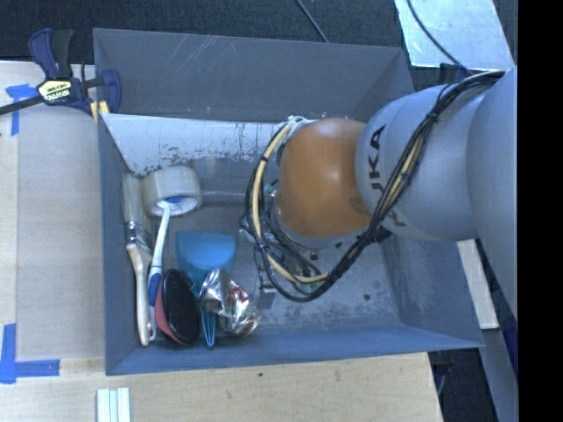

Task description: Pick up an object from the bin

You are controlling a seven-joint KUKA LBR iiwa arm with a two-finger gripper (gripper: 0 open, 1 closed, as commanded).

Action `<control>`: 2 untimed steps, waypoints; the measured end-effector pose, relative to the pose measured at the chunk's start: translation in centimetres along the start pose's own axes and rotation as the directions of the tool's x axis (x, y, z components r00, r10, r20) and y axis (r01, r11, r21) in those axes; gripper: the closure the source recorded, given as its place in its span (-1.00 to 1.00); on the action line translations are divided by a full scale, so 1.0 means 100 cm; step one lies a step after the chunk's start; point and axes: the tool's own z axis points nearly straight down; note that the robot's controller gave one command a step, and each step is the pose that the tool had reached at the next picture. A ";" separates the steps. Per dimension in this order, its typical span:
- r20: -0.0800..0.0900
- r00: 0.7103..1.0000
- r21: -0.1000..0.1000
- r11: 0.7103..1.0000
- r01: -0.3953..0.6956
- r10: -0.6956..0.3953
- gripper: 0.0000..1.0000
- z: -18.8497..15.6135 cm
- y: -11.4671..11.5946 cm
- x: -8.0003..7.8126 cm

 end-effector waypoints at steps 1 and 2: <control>-0.001 0.996 -0.001 0.996 0.085 -0.085 -1.00 0.041 0.075 0.020; 0.014 0.988 0.002 0.988 0.152 -0.152 -1.00 0.071 0.058 0.017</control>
Offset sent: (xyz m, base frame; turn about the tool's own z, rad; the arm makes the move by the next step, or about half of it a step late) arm -0.0178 0.0582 -0.0709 -0.1532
